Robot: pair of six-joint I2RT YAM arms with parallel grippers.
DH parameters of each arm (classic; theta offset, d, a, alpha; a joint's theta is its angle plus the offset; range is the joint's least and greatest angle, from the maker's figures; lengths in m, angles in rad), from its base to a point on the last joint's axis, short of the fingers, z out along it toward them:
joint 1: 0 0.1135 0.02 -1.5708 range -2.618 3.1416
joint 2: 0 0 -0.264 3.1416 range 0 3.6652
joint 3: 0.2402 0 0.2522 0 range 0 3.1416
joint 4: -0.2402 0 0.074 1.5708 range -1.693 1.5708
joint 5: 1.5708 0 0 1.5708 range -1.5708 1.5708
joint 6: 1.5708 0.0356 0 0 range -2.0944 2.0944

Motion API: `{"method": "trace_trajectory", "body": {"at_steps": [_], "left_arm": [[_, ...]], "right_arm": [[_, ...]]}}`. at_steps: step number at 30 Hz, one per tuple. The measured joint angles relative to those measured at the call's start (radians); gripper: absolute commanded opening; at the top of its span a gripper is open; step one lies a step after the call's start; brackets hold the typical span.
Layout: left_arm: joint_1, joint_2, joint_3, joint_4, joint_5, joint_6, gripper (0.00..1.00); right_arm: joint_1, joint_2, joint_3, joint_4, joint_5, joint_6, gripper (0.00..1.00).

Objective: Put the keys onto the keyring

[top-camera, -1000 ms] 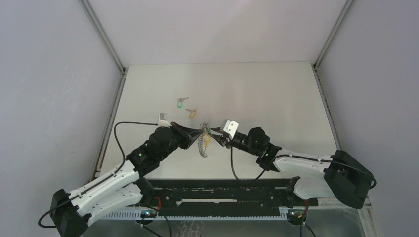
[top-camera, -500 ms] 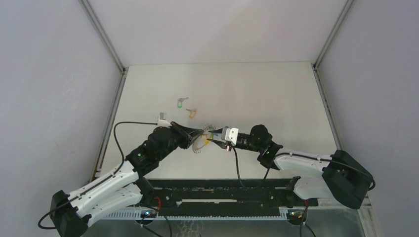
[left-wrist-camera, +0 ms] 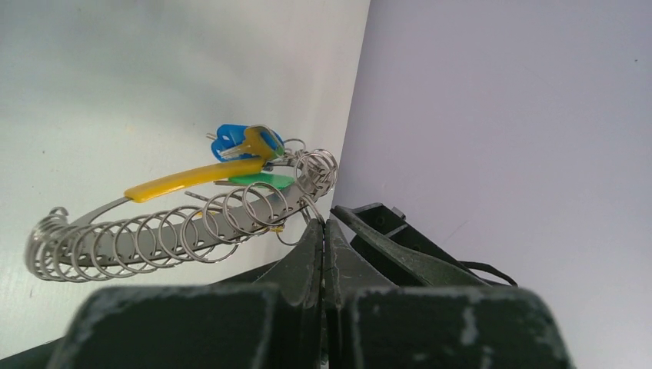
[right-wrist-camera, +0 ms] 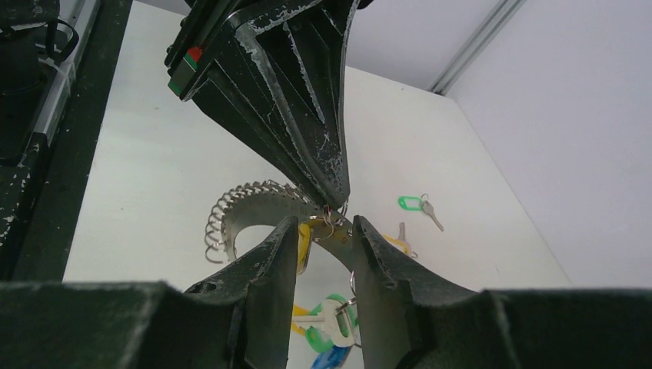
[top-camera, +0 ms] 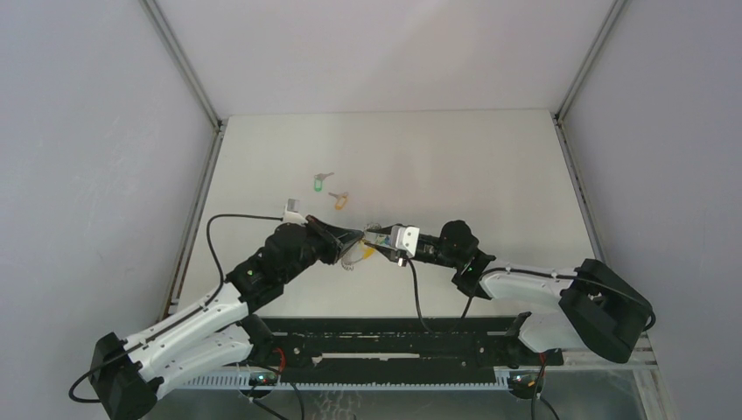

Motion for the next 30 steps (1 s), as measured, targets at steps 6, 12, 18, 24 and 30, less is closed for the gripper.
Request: {"method": "trace_trajectory", "body": {"at_steps": [6, 12, 18, 24, 30], "left_arm": [[0.000, 0.002, 0.000, 0.006, 0.013, 0.000, 0.00], [0.000, 0.006, 0.000, 0.038, 0.018, -0.009, 0.00], [0.002, 0.017, 0.000, 0.052, 0.021, -0.012, 0.00], [0.004, 0.017, 0.000, 0.068, 0.021, -0.026, 0.00], [0.004, 0.017, 0.000, 0.069, 0.027, -0.028, 0.00]], "right_arm": [[0.000, 0.030, 0.004, 0.015, 0.006, 0.014, 0.32], [0.009, 0.065, 0.006, 0.056, 0.038, 0.035, 0.30], [0.013, 0.095, 0.006, 0.099, 0.055, 0.043, 0.23], [0.014, 0.098, 0.006, 0.109, 0.051, 0.042, 0.13], [0.006, 0.092, 0.006, 0.104, 0.029, 0.041, 0.14]]}}
